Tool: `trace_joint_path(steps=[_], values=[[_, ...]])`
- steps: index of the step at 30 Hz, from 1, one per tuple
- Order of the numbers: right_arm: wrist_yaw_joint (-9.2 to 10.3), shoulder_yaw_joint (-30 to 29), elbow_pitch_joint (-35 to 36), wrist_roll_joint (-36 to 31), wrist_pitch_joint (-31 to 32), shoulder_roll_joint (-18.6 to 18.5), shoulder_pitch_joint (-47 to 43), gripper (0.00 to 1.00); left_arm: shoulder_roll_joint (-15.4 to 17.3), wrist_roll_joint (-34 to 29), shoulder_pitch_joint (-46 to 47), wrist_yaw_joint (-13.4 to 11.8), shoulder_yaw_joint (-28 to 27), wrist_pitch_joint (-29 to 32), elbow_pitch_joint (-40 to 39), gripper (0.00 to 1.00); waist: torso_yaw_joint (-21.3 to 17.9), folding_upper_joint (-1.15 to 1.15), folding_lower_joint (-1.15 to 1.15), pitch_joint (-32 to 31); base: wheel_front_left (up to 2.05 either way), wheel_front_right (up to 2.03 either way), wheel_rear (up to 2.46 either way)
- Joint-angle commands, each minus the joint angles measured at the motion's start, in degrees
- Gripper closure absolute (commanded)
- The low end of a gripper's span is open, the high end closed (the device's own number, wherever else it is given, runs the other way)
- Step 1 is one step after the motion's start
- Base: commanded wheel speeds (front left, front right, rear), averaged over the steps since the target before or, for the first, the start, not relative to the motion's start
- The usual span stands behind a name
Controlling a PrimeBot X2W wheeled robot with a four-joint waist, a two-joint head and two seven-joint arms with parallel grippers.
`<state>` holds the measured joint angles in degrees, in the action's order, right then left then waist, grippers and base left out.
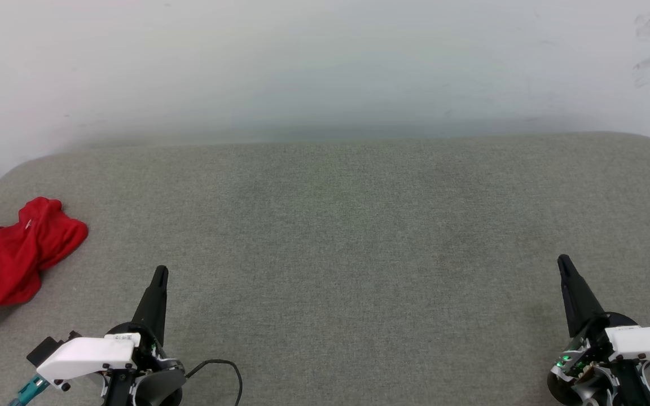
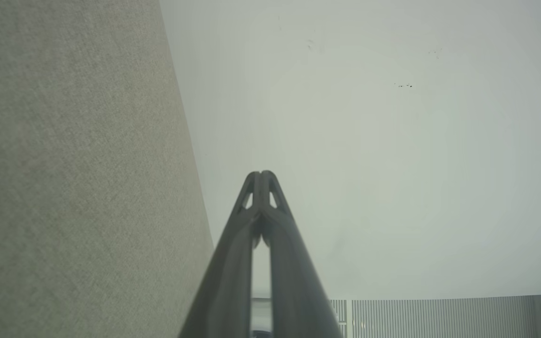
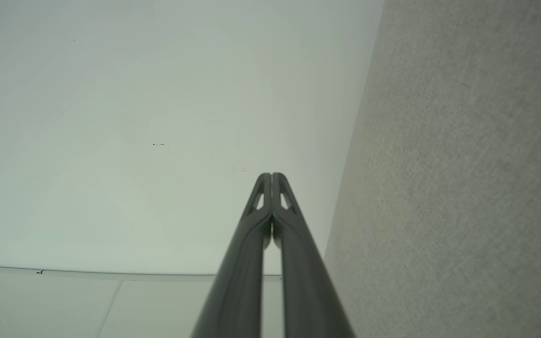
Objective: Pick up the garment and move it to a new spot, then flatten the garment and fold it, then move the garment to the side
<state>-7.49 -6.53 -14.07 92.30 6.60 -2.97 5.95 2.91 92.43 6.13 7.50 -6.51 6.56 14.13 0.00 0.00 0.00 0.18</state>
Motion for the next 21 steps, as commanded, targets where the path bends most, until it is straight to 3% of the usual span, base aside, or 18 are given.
trace_joint_path(steps=[1, 21], values=[[0.0, 0.03, -0.01, 0.23, 0.04, 0.19, 0.63, 1.0, -0.04, -0.05, 0.32, 0.11, -0.11, 0.12, -0.07, 1.0, 0.0, 0.0, 0.0, 0.0, 0.0, 0.0, 0.0], [0.0, 0.03, -0.01, 0.23, 0.04, 0.19, 0.63, 1.0, -0.04, -0.05, 0.32, 0.11, -0.13, 0.12, -0.07, 1.0, 0.0, 0.0, 0.0, 0.0, 0.0, 0.0, 0.0]])
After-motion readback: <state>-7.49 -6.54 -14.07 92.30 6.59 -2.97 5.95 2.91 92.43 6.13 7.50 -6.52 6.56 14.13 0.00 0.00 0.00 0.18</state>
